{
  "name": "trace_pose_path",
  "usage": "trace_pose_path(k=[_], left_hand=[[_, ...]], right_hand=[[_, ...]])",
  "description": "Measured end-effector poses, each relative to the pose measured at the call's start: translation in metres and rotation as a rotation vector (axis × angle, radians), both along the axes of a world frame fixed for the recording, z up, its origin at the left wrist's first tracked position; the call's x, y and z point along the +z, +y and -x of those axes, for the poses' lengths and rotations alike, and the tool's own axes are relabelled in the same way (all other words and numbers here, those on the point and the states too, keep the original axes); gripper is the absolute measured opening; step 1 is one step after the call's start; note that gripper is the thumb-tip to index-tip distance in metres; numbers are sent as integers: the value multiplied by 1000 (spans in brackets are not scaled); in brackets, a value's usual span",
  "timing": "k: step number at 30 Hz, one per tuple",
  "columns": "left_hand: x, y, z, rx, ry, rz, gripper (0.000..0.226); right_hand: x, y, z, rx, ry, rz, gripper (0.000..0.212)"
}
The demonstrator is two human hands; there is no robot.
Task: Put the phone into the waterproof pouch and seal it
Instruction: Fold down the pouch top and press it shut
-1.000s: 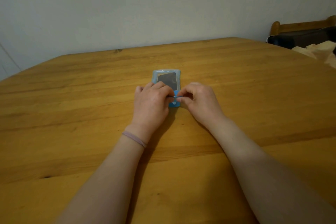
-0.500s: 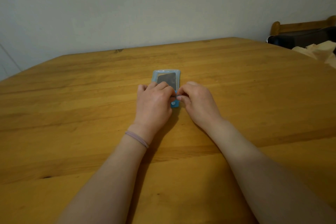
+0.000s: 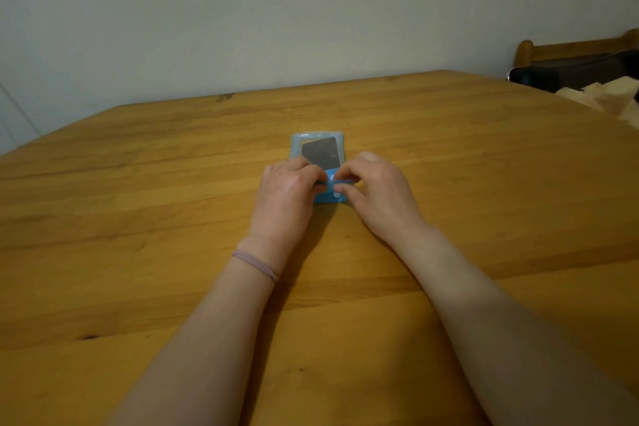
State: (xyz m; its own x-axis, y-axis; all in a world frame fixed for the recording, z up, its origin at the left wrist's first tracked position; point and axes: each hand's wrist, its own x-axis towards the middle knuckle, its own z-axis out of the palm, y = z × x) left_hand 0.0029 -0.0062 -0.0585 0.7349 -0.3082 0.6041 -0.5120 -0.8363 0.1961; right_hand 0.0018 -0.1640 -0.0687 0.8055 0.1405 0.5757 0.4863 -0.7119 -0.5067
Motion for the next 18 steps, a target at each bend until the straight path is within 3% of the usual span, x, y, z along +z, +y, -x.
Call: trace_pose_path(k=[8,18], left_hand=[[0,-4,1,-30,28,61,7],[-1,8,-2,40,31,123,9]], right_hand=[[1,2,-2,8,-60,73,2],[0,-11,-5,-53,-43,13,7]])
